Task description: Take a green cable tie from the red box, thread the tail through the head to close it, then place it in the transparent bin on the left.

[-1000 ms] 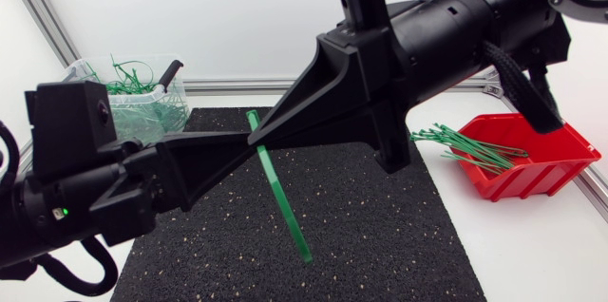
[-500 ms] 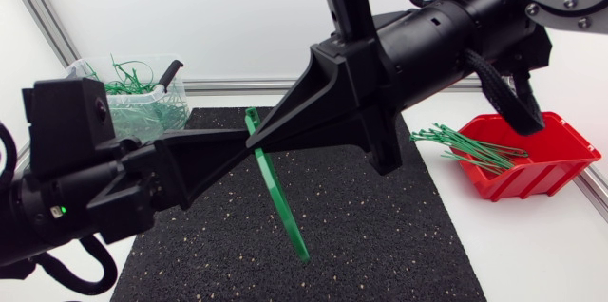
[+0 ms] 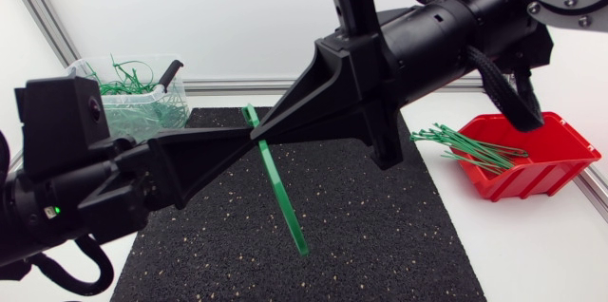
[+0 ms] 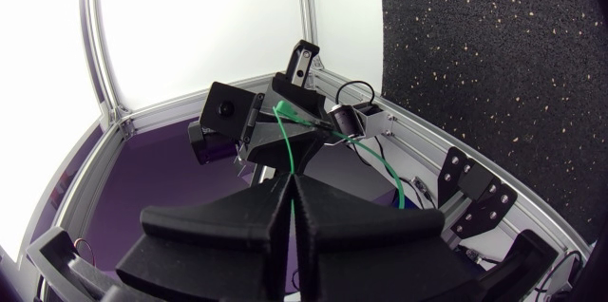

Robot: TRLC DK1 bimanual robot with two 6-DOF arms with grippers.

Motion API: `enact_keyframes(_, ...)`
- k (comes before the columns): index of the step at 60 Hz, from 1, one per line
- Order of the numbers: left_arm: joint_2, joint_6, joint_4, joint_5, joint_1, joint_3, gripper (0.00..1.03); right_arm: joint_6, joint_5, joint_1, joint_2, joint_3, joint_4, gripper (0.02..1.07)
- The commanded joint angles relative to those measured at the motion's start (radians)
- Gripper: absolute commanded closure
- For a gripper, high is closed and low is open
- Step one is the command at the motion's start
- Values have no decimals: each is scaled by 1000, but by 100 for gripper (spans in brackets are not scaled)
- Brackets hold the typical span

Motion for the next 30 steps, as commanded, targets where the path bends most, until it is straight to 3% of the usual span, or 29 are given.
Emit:
enact_keyframes(1,-13,12,4,-4,3,21,100,29,-6,-4,-11,-29,8,102)
enact_keyframes(30,19,20,10,-4,19,35,100,29,-6,13,-19,-38,10,102)
